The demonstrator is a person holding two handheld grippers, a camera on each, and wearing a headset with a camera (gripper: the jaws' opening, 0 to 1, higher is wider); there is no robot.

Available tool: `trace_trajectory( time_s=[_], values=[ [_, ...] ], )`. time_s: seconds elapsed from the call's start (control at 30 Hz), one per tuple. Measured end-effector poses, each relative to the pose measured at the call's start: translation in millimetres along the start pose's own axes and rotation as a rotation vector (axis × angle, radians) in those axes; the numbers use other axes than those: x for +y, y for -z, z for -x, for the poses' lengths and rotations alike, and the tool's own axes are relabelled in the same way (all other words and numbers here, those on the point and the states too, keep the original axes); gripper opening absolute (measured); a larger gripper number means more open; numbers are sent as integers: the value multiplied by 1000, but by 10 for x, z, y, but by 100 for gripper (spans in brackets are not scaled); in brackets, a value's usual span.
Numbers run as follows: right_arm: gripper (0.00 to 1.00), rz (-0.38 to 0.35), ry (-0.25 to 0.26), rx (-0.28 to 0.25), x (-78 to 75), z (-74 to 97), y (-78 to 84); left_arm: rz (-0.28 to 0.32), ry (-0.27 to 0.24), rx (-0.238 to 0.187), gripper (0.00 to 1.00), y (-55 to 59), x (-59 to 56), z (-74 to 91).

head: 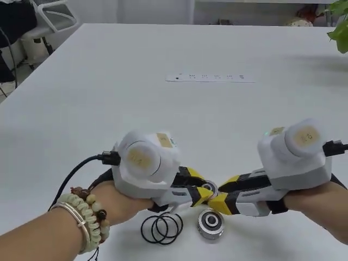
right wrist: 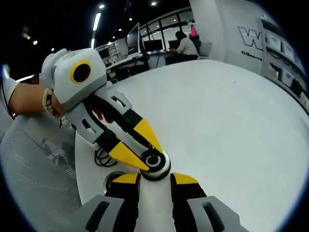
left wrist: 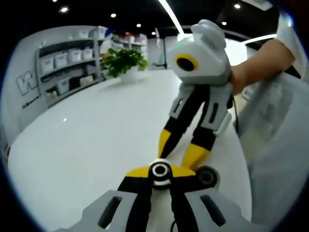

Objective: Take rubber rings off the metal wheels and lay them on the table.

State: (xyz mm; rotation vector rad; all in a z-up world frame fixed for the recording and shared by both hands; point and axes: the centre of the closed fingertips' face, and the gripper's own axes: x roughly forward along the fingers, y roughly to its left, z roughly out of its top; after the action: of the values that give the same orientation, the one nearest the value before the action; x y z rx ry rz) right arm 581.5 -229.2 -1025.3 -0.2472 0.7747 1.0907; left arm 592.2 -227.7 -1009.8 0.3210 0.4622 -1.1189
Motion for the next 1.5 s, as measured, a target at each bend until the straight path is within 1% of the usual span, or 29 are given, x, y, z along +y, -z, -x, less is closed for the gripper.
trace_trajectory(
  time_s=[0.2, 0.23, 0.3, 0.43, 0.47, 0.5, 0.53, 0.57, 0.73, 0.77, 0.8, 0.83, 0.87, 0.9, 1.0, 1.1, 1.2, 1.37, 1.5],
  values=[
    [20, 14, 3, 7, 1, -24, 22, 18, -5, -31, 15, -8, 3, 1],
    [18, 20, 6, 6, -6, -27, 18, 21, -4, -34, 15, -9, 7, 0],
    [18, 19, 6, 8, 1, -24, 23, 32, -1, -38, 15, -16, 8, 4],
    [17, 22, 6, 10, 3, -22, 26, 34, -5, -47, 15, -22, 6, 7],
    [17, 26, 7, 11, 2, -22, 28, 34, -6, -49, 15, -22, 4, 9],
    [15, 41, 13, 21, -9, -20, 42, 16, -10, -49, 15, -20, -1, 10],
    [13, 74, 10, 24, -4, -19, 44, 1, -13, -50, 15, -17, -6, 10],
    [13, 51, 14, 25, 4, -12, 50, 3, -13, -50, 15, -18, -5, 9],
    [10, 68, 19, 34, 5, -3, 54, 8, -21, -51, 15, -17, -3, 16],
    [7, 73, 18, 39, 3, 4, 63, 9, -23, -50, 15, -18, 0, 17],
    [3, 77, 24, 39, -5, 9, 64, 8, -24, -49, 15, -18, -1, 19],
    [1, 88, 38, 33, -34, 11, 55, 7, -24, -49, 15, -19, 0, 16],
    [1, 80, 30, 39, -20, 9, 61, 5, -25, -50, 15, -17, -3, 21],
    [1, 73, 34, 41, -24, 8, 59, 3, -26, -50, 15, -18, -2, 19],
    [1, 88, 46, 48, -20, 4, 54, -2, -28, -51, 15, -17, -3, 23],
    [0, 80, 60, 50, -47, 3, 50, -1, -29, -52, 15, -17, -1, 26],
    [0, 55, 71, 51, -64, 2, 49, -3, -29, -52, 15, -14, 3, 31],
    [0, -20, 69, 41, -98, 9, 51, -4, -29, -53, 15, -13, 1, 36],
    [0, -52, 67, 32, -116, 24, 48, -8, -24, -53, 14, -10, -2, 39]
  ],
)
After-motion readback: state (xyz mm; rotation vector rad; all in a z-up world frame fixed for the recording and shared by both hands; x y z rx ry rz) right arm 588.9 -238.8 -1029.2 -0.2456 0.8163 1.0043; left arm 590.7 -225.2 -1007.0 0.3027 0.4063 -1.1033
